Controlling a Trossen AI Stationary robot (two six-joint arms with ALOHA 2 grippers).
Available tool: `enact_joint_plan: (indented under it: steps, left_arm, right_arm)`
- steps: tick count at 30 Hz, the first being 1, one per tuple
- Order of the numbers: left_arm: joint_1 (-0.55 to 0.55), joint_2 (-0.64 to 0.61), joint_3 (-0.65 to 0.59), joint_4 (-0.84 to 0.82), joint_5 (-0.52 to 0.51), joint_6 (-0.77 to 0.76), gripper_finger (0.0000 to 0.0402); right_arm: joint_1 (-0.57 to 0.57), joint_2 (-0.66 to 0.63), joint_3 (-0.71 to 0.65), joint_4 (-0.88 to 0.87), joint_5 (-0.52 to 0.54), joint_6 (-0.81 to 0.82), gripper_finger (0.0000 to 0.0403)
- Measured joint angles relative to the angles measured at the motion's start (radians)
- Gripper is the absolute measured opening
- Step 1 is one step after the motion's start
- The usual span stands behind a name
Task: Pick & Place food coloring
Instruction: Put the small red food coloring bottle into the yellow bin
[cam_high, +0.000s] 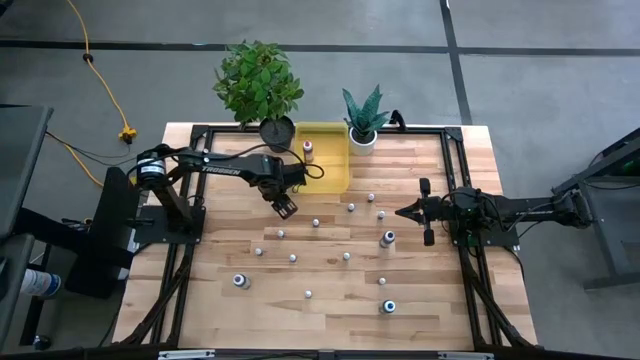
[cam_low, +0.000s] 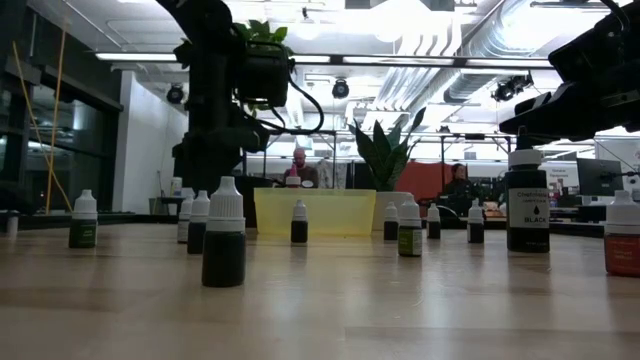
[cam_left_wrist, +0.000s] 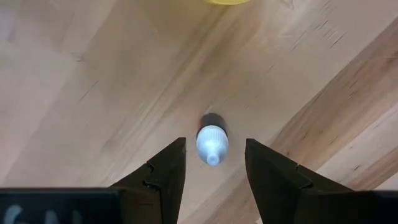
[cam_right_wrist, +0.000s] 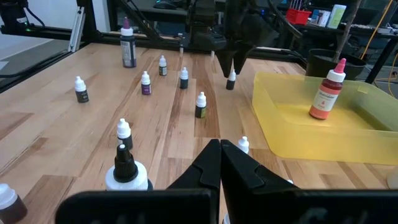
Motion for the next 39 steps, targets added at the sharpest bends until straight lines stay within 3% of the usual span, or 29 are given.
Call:
enact_joint_plan:
  steps: [4,19,30,39]
  left_arm:
    - [0.000,0.000,0.000,-0.005,-0.004,0.000,0.0151]
    - [0.000,0.000,0.001,0.002,-0.005,0.000,0.0058]
    - [0.000,-0.005,0.016,-0.027,-0.005,-0.001,0.0051]
    - [0.000,-0.040,0.198,-0.206,-0.004,-0.003,0.0051]
  right_arm:
    - [0.000,0.000,0.000,0.000,0.000,0.000,0.0000]
    - [0.000,0.000,0.000,0.000,0.000,0.000,0.0000]
    - [0.000,0.000,0.000,0.000,0.000,0.000,0.0000]
    - [0.000,0.000,0.000,0.000,0.000,0.000,0.0000]
